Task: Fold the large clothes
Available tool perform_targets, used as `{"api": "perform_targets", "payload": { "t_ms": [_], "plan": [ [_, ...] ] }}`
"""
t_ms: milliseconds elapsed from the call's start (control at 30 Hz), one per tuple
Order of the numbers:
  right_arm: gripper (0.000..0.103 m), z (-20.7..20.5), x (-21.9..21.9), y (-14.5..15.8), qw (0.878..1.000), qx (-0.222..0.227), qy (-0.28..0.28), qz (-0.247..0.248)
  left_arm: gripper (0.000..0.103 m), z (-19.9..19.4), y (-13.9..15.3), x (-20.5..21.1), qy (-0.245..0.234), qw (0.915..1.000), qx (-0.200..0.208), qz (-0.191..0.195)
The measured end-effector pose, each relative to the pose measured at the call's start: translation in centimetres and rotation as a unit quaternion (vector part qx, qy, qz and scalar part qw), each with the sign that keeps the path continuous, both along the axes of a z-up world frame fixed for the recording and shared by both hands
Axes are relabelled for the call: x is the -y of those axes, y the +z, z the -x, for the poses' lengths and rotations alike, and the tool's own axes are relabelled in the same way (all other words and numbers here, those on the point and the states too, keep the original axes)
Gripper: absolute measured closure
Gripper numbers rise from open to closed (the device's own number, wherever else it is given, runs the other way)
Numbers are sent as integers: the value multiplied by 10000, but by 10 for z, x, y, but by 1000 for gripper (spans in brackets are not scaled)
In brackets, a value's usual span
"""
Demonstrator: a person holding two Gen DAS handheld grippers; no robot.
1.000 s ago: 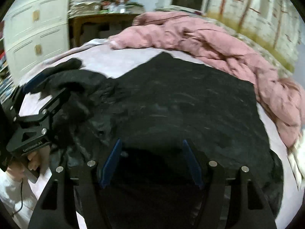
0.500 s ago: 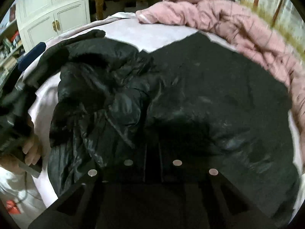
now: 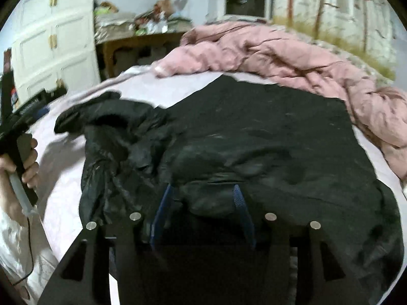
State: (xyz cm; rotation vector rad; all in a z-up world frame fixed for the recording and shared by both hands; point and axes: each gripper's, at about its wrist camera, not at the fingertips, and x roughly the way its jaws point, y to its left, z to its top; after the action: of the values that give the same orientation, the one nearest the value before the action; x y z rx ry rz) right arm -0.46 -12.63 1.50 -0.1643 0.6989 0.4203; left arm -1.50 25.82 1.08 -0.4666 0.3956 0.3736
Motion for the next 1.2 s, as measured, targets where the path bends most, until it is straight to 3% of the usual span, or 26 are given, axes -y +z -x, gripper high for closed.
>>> {"api": "perform_targets", "payload": {
  "t_ms": [100, 200, 267, 300, 333, 400, 433, 533, 633, 700, 867, 933, 1033, 1133, 1200],
  "plan": [
    [47, 5, 26, 3, 9996, 145, -221, -55, 2, -14, -22, -39, -148, 9956, -236, 899],
    [47, 0, 45, -5, 9984, 209, -511, -83, 2, -39, -49, -57, -783, 9777, -387, 1912],
    [47, -7, 59, -13, 9971, 31, -695, -314, 4, -52, -63, -58, -752, 9710, -596, 2187],
    [45, -11, 63, -19, 9963, -61, -759, -387, 7, -56, -63, -56, -652, 9736, -657, 2089],
    [43, -14, 66, -24, 9955, -111, -852, -407, 18, -57, -60, -54, -552, 9773, -642, 1944],
    [40, -22, 67, -42, 9927, -98, -1192, -185, 57, -56, -55, -48, -416, 9815, -618, 1762],
    [40, -28, 65, -52, 9919, -290, -1237, -67, 92, -52, -52, -46, -285, 9841, -566, 1658],
    [40, -36, 61, -59, 9914, -490, -1210, 77, 96, -31, -28, -33, -37, 9934, 20, 1146],
    [39, -37, 58, -60, 9909, -485, -1240, 197, 96, -19, 17, -3, -365, 9976, 495, 330],
    [38, -38, 55, -61, 9906, -492, -1253, 258, 96, -13, 49, 25, -569, 9960, 657, -212],
    [38, -36, 52, -61, 9905, -492, -1260, 233, 96, -15, 120, 105, -1589, 9808, 940, -627],
    [38, -35, 55, -58, 9907, -499, -1253, 176, 95, -26, 133, 142, -2194, 9681, 1060, -588],
    [38, -20, 65, -43, 9906, -203, -1340, -185, 95, -39, 126, 188, -2630, 9547, 1299, -493],
    [38, -3, 72, -23, 9895, 404, -1362, -250, 95, -49, 101, 230, -3195, 9392, 1132, -542],
    [38, -2, 72, -18, 9888, 482, -1410, -114, 95, -52, 78, 256, -3447, 9311, 967, -695]
  ]
}}
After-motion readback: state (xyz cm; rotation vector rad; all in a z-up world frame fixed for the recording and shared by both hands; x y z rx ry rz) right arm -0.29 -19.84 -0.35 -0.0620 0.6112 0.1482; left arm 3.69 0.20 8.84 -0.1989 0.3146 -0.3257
